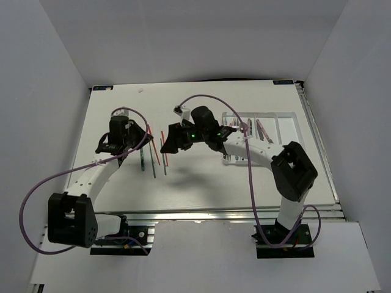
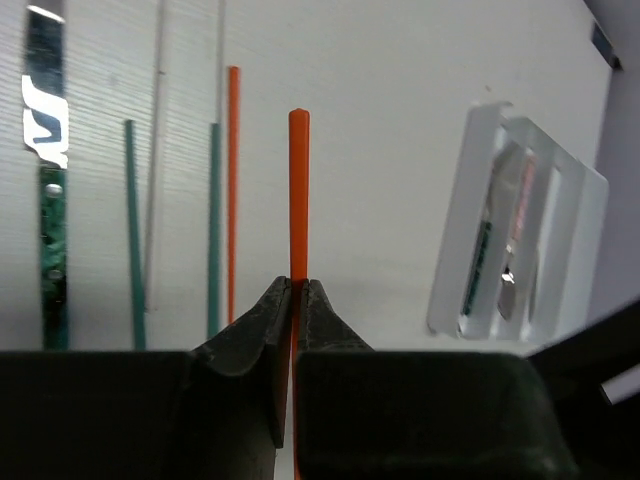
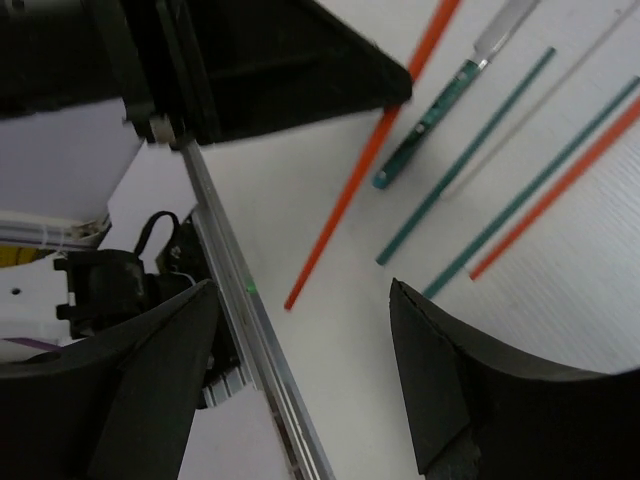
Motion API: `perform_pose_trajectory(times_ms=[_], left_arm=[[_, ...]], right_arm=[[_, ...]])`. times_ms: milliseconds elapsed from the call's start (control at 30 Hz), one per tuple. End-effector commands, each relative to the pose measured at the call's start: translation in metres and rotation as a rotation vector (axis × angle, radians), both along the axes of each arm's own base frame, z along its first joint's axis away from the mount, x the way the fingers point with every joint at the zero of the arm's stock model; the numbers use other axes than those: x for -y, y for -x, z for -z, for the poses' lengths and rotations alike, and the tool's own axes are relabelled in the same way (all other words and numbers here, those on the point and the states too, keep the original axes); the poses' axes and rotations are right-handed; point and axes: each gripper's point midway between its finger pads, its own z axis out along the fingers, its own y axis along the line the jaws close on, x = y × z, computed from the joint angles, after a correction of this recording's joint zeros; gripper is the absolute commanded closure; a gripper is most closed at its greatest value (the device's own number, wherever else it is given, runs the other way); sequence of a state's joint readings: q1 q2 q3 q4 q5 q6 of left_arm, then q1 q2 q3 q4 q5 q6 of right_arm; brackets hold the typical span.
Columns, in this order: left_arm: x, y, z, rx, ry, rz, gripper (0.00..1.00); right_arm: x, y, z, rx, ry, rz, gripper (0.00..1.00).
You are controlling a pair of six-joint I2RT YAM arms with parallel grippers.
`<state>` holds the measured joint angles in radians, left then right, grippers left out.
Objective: Sort the eating utensils into containers
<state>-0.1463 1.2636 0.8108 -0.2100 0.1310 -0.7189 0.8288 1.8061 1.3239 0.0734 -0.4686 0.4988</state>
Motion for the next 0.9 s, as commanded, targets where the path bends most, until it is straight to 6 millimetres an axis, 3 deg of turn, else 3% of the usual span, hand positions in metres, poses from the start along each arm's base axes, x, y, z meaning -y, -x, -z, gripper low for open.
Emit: perform_pose_trajectory(times_ms=[0,33,67,333,433,467,500,533,567,633,667,700,733,767,833,867], left_arm=[[0.028,0.012,-0.036,0.115,0.083,0.174,1.0],[0.03,0.014,-0.038,0.119,0.092,0.183,1.0],[0.033,0.018,-0.042,0.131,0.104,0.2,1.0],[0.039,0.029,-0.048,0.154,0.132,0.246,1.0],[0.039,0.031,-0.049,0.153,0.133,0.249,1.0],[0.04,0.031,-0.048,0.154,0.138,0.253,1.0],[0.041,0.032,-0.047,0.152,0.142,0.257,1.0],[0.04,0.032,-0.047,0.149,0.14,0.256,1.0],[0.04,0.032,-0.045,0.142,0.132,0.256,1.0],[0.034,0.028,-0.047,0.141,0.093,0.237,0.7],[0.028,0.031,-0.04,0.093,0.062,0.217,0.49],[0.021,0.025,-0.054,0.121,0.006,0.207,0.27],[0.004,0.02,-0.056,0.113,-0.073,0.136,0.02],[-0.008,0.028,-0.05,0.062,-0.143,0.116,0.02],[-0.037,0.028,-0.072,0.088,-0.265,0.015,0.02],[-0.048,0.036,-0.071,0.069,-0.331,0.0,0.02]], right_arm=[[-0.032,-0.004,-0.033,0.01,-0.108,-0.04,0.27],[-0.039,-0.004,-0.04,0.017,-0.12,-0.049,0.28],[-0.043,-0.004,-0.031,0.002,-0.103,-0.048,0.28],[-0.061,-0.009,-0.02,-0.001,-0.079,-0.027,0.31],[-0.066,-0.01,-0.019,-0.004,-0.088,-0.032,0.52],[-0.068,-0.012,-0.018,-0.006,-0.088,-0.033,0.67],[-0.069,-0.012,-0.017,-0.008,-0.085,-0.034,0.75],[-0.069,-0.015,-0.013,-0.008,-0.074,-0.025,0.94],[-0.07,-0.016,-0.014,-0.005,-0.069,-0.019,1.0],[-0.061,-0.025,-0.003,0.015,-0.009,0.024,1.0],[-0.054,-0.033,-0.003,0.031,0.013,0.054,1.0],[-0.04,-0.038,0.008,0.04,0.07,0.08,1.0],[-0.023,-0.046,0.023,0.036,0.143,0.134,1.0],[0.006,-0.059,0.027,0.033,0.187,0.198,1.0],[0.06,-0.076,0.028,0.051,0.293,0.296,1.0],[0.101,-0.099,0.035,0.035,0.348,0.369,1.0]])
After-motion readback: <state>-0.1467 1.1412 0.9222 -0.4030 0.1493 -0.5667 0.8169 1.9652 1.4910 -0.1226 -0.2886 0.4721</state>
